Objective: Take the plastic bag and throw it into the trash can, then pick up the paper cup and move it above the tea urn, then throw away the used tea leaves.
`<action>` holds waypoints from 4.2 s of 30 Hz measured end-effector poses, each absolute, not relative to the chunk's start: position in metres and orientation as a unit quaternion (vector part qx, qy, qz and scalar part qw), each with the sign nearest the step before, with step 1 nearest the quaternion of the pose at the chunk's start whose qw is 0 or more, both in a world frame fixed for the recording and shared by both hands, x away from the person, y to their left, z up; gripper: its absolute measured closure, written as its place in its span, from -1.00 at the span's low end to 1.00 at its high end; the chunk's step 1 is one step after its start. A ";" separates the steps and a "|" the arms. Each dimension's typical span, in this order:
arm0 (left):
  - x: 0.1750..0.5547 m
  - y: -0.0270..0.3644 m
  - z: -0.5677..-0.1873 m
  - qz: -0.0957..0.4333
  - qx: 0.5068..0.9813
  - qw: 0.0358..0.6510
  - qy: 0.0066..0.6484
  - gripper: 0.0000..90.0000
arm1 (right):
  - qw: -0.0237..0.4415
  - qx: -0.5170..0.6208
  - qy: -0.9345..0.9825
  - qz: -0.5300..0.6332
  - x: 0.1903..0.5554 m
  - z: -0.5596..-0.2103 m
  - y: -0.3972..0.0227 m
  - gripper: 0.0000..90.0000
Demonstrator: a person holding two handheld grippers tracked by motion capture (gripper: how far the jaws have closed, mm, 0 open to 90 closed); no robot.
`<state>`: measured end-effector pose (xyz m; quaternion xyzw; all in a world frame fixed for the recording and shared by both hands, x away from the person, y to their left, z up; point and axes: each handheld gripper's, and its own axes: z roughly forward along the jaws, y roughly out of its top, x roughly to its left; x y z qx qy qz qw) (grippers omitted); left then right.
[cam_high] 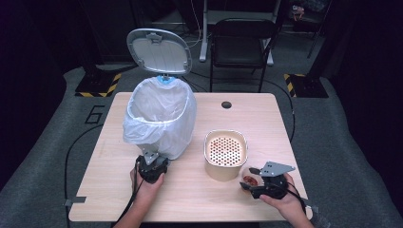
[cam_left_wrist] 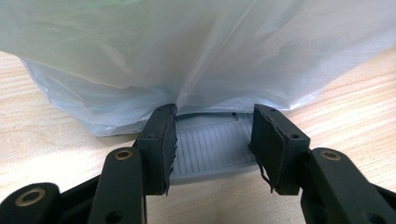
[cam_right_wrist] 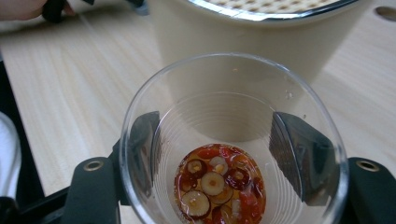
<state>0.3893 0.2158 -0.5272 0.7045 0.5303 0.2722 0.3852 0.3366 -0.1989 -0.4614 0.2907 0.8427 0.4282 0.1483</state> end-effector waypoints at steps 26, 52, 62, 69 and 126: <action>0.390 0.216 -0.527 0.274 0.704 0.386 0.530 0.12 | 0.204 0.295 0.833 0.421 0.397 -0.405 -0.233 -0.23; 0.390 0.216 -0.527 0.274 0.703 0.386 0.530 0.12 | 0.221 0.281 0.818 0.451 0.457 -0.342 -0.210 -0.22; 0.390 0.216 -0.527 0.274 0.704 0.385 0.530 0.12 | 0.224 0.252 0.816 0.469 0.478 -0.328 -0.184 -0.23; 0.389 0.216 -0.527 0.274 0.704 0.385 0.530 0.12 | 0.214 0.231 0.815 0.486 0.491 -0.332 -0.169 -0.23; 0.389 0.216 -0.527 0.274 0.706 0.383 0.529 0.12 | 0.552 -0.220 0.780 0.197 0.427 -0.380 -0.117 -0.14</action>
